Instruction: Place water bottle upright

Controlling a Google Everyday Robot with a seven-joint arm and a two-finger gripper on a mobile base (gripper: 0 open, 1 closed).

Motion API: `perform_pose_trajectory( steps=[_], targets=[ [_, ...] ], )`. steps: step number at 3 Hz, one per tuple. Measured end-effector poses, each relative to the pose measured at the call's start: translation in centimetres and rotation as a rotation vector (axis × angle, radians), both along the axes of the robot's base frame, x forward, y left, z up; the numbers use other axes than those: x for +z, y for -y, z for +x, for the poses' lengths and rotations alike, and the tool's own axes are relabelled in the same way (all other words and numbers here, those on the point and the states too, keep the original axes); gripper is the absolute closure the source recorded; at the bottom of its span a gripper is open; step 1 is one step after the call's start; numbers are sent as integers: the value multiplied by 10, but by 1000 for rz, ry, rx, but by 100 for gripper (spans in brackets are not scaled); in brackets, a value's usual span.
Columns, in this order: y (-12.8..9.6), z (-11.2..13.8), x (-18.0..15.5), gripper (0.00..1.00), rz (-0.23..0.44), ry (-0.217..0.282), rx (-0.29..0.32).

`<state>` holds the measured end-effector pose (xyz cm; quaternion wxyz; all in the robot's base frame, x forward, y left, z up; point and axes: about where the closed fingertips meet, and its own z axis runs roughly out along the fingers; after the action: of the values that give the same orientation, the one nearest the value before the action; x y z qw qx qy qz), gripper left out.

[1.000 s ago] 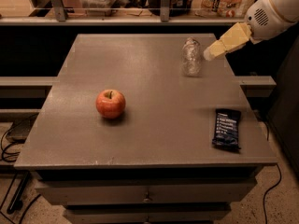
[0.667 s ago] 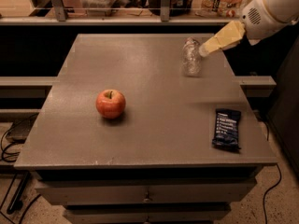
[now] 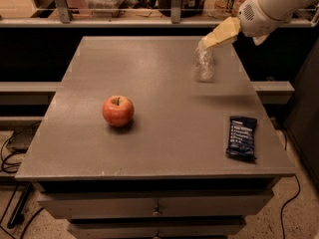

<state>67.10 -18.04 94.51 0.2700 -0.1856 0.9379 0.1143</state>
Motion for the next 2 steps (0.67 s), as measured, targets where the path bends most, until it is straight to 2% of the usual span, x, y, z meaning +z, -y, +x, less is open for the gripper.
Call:
perform_pose_trajectory(
  steps=[2],
  targets=[
    [-30,36,-16,0,-5,-20,15]
  ],
)
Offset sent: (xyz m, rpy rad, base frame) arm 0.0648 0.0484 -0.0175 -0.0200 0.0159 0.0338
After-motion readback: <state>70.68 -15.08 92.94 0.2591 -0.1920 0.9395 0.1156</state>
